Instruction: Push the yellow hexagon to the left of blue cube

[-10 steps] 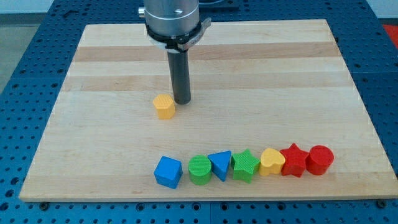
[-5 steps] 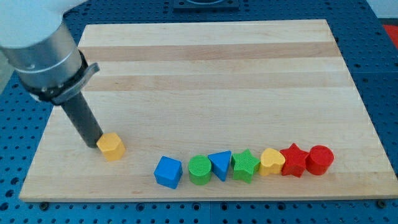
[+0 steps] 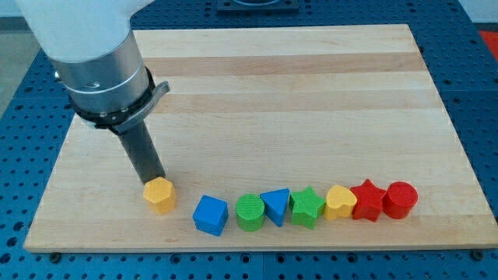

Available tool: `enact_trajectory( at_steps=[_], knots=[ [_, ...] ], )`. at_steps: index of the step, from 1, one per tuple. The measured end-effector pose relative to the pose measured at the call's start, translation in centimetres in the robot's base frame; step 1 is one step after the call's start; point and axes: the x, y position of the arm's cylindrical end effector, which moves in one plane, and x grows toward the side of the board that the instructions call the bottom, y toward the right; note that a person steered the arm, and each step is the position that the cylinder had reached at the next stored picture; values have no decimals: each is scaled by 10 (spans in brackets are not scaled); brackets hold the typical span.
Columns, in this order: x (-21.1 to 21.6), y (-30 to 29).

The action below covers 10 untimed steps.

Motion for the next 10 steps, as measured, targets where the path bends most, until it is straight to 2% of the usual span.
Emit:
enact_trajectory(
  at_steps=[5, 10],
  knots=[
    [25, 1],
    [26, 13]
  ],
)
